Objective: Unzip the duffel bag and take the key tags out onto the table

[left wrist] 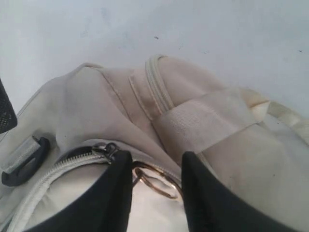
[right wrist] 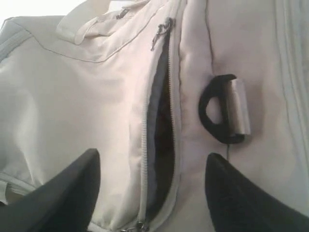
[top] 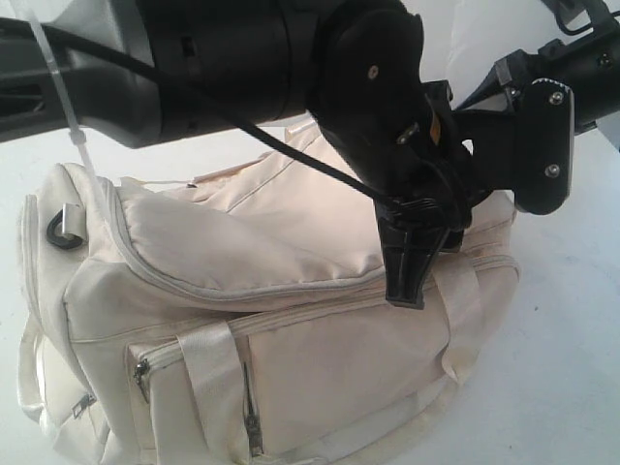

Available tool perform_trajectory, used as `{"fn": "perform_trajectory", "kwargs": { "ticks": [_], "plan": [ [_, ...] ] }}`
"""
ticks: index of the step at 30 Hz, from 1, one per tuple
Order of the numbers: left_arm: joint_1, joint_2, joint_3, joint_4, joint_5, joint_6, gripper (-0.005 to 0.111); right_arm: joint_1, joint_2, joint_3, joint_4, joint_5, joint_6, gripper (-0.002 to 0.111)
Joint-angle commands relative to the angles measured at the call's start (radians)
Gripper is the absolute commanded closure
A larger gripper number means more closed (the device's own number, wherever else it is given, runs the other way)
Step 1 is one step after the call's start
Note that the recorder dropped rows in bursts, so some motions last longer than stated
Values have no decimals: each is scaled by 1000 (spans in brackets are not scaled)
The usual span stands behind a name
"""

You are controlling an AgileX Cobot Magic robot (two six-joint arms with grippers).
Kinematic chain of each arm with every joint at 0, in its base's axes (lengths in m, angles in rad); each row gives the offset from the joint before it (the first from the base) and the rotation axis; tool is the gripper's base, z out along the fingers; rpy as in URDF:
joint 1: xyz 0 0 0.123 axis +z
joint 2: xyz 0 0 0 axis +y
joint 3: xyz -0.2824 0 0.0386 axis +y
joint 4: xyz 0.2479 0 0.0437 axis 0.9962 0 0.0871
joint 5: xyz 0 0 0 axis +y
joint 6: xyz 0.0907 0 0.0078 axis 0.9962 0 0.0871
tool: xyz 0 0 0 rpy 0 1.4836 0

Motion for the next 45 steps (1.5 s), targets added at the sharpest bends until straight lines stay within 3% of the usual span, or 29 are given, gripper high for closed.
{"fn": "perform_trajectory", "kwargs": {
  "ticks": [1, 14, 27, 35, 37, 39, 42, 45],
  "plan": [
    [-6, -16, -2, -16, 23, -4, 107, -5, 19, 3, 21, 9, -12, 49],
    [-6, -16, -2, -16, 8, -4, 107, -5, 37, 3, 48, 28, -10, 61],
    [-6, -16, -2, -16, -22, 0, 107, 54, 106, 3, 47, 28, -10, 61],
    [-6, -14, -2, -113, 13, -64, 105, 54, 106, 3, 39, 28, -10, 61],
    [-6, 1, -2, -120, 11, -91, 92, 54, 106, 3, 39, 28, -10, 61],
    [-6, 44, -2, -134, -1, -88, 65, 54, 106, 3, 39, 28, -10, 61],
    [-6, 80, -2, -131, -24, -12, 50, 54, 106, 3, 39, 28, -10, 61],
    [-6, 109, -2, -112, -70, 223, 48, 54, 106, 3, 39, 28, -10, 61]
  ]
}}
